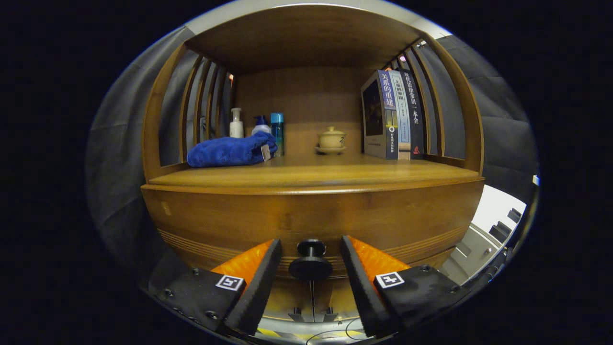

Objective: Pull open the drawer, take out the items inside it, and place them on the countertop above the cabinet.

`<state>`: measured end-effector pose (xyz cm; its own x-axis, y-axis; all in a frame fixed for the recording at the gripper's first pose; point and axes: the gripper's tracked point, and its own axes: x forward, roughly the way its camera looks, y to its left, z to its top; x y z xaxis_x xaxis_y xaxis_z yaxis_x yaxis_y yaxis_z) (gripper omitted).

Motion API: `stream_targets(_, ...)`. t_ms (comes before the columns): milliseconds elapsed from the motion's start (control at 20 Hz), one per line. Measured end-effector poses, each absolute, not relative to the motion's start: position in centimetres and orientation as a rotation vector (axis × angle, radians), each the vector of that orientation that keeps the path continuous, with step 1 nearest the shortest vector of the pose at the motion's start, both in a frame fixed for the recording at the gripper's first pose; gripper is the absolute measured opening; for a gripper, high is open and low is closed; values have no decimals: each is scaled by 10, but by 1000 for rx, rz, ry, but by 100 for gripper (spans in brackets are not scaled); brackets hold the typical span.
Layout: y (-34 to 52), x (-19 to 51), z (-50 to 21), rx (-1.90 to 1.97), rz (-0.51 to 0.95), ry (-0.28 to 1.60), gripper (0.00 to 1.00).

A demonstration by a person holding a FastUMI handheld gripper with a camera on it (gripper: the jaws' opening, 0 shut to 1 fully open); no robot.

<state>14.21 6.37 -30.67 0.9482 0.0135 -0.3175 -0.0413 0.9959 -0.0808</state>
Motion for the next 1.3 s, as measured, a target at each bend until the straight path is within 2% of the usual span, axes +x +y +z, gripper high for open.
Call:
stream_targets(350,67,138,-309,-10,42,341,38)
stream_targets(550,68,127,-308,-27,32,326,38)
stream_targets(950,67,48,-294,-53,48,300,38)
stream_targets(1300,67,8,-289,-76,66,324,37)
